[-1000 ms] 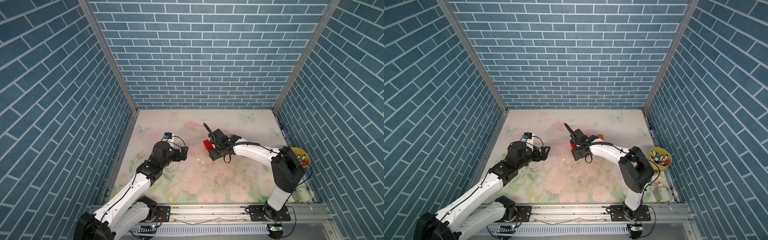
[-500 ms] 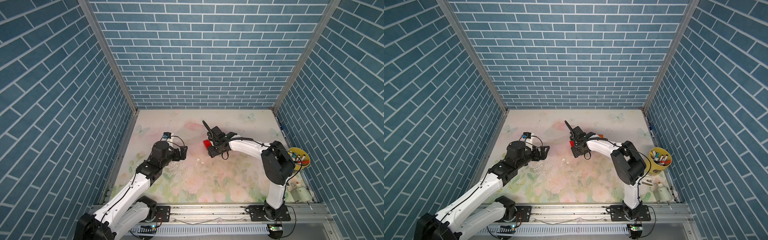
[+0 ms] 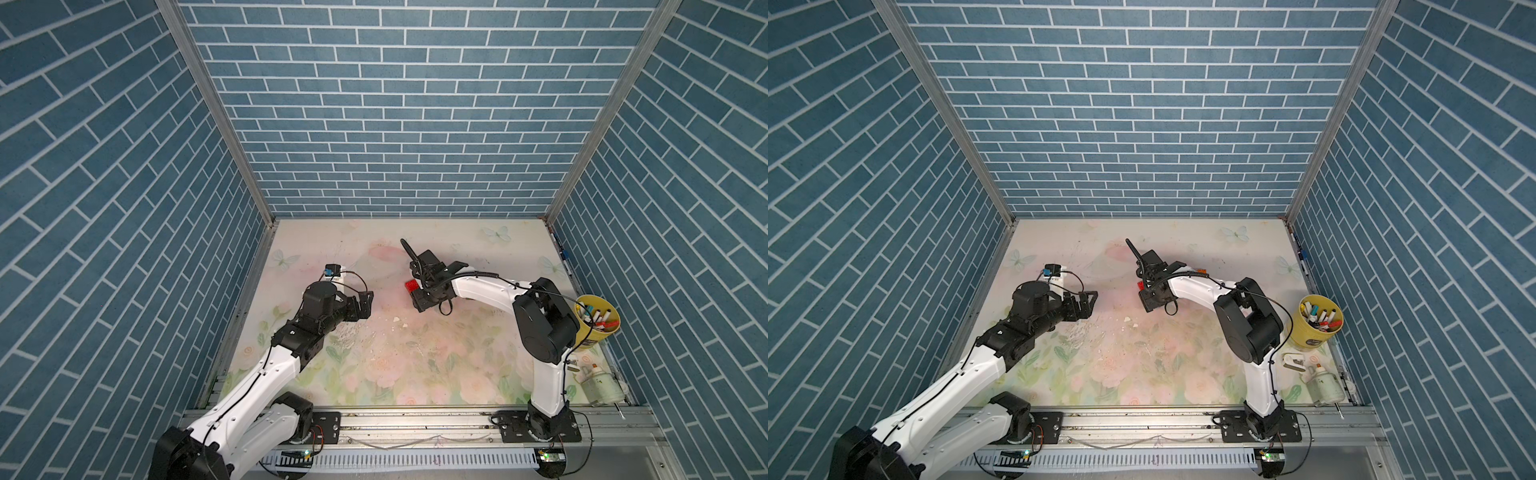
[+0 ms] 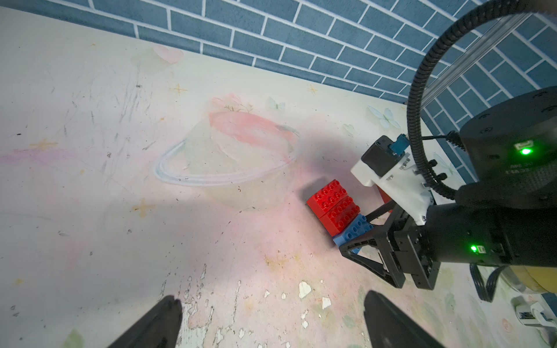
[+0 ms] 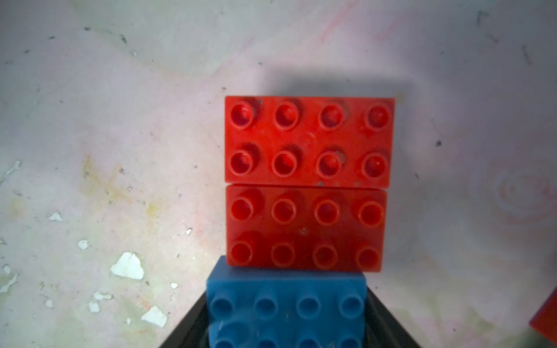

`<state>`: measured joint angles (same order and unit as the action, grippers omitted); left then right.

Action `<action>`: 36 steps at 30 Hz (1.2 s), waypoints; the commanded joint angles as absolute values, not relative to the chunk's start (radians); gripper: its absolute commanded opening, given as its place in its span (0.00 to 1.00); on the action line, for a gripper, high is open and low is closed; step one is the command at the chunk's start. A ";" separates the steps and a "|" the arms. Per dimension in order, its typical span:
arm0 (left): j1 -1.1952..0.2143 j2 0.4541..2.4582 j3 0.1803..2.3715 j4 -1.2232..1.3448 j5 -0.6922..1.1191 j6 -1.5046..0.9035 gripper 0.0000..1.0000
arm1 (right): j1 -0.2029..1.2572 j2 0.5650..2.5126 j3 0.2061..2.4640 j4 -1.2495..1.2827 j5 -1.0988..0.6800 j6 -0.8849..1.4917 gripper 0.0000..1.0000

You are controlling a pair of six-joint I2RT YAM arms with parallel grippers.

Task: Assemble a rectangle with lego
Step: Assemble the lego brick with the lego brick.

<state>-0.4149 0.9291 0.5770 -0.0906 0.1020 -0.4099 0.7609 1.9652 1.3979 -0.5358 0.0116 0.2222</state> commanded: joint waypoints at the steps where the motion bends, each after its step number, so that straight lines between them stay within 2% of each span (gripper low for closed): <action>1: -0.403 0.933 0.565 -0.072 0.112 -0.397 1.00 | 0.757 2.012 1.410 -0.554 0.019 0.172 0.43; 16: -0.395 0.929 0.566 -0.070 0.118 -0.397 1.00 | 0.740 2.076 1.380 -0.589 -0.046 0.172 0.42; 36: -0.394 0.928 0.565 -0.071 0.119 -0.399 1.00 | 0.733 2.040 1.289 -0.580 0.007 0.160 0.40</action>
